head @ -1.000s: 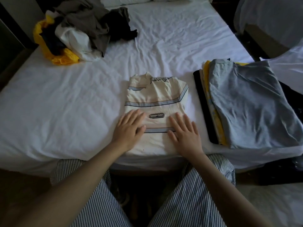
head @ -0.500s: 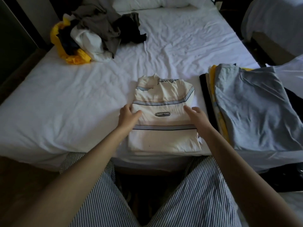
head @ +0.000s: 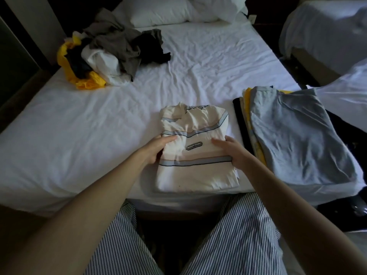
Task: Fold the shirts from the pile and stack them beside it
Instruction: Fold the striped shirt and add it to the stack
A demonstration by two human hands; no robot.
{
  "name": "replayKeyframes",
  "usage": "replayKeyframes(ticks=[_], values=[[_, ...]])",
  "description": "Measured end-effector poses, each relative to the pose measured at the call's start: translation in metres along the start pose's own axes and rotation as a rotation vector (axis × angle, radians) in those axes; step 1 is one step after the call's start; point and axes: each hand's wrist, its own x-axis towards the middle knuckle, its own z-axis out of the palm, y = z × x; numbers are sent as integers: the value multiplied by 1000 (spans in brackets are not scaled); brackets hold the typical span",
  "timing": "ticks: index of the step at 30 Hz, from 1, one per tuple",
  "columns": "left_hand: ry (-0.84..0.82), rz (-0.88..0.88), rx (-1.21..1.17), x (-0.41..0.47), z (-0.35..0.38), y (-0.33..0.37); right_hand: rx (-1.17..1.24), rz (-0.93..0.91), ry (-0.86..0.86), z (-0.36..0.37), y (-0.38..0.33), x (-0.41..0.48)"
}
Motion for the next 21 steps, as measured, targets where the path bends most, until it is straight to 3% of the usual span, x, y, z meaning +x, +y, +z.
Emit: replayKeyframes(ticks=[7,14,21], values=[[-44,92,129,-9,4,23,82,-10,-72,-23,-17,-11],[-186,183,-33,-20,45,77,141,-112,-29,-75,-50,-27],[-273,206,-41,-11,113,105,112,-201,17,-145,-79,-42]])
